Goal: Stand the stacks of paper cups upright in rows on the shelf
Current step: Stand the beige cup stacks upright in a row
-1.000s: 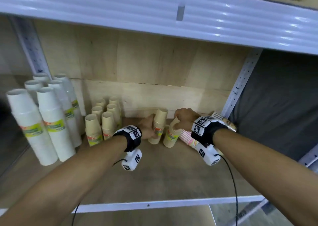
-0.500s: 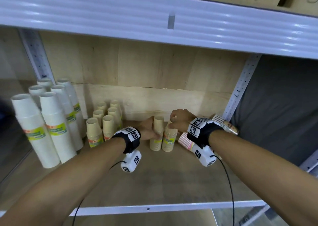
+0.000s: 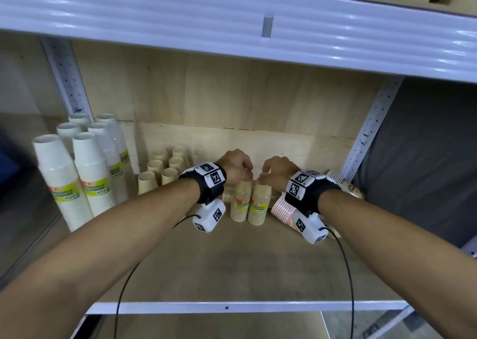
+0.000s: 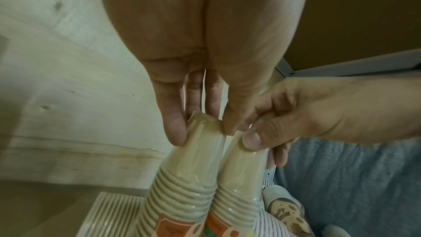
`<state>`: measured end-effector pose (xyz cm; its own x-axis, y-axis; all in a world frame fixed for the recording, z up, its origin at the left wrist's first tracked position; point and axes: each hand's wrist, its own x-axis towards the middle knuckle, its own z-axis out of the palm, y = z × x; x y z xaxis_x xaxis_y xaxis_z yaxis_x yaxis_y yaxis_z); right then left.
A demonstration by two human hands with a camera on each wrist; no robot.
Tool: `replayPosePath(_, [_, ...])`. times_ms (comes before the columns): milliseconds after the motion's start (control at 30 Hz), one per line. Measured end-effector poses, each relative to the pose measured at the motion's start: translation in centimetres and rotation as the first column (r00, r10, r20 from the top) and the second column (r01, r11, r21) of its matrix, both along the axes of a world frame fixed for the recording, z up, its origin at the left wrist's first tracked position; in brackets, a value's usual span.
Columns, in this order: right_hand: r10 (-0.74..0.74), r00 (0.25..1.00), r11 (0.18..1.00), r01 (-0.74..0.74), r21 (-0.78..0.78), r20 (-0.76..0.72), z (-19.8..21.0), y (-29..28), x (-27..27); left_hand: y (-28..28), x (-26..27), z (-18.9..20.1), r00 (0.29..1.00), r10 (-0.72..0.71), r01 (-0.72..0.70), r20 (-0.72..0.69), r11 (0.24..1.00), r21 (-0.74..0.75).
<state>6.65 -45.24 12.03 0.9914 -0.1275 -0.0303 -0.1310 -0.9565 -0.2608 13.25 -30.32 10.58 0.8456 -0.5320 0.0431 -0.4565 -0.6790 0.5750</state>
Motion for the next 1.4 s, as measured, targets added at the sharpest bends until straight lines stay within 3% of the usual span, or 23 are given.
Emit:
replayPosePath(133, [0.057, 0.998, 0.998, -0.056, 0.022, -0.017, 0.2, -0.4, -0.2, -0.1, -0.3, 0.3, 1.000, -0.012, 0.012, 0.004, 1.000, 0.006])
replayPosePath(700, [0.026, 1.000, 0.999, -0.026, -0.020, -0.009, 0.5, 0.2, -0.3, 0.0, -0.4, 0.4, 1.000, 0.016, -0.016, -0.014, 0.999, 0.028])
replayPosePath(1000, [0.016, 0.998, 0.999, -0.018, -0.046, -0.053, 1.2, 1.2, -0.1, 0.3, -0.7, 2.3, 1.000, -0.026, 0.022, 0.014, 0.976, 0.217])
replayPosePath(1400, [0.207, 0.968, 0.978, -0.209, 0.003, -0.145, 2.9, 6.1, -0.2, 5.1, -3.1, 5.5, 0.985, 0.041, 0.030, -0.170, 0.916, 0.399])
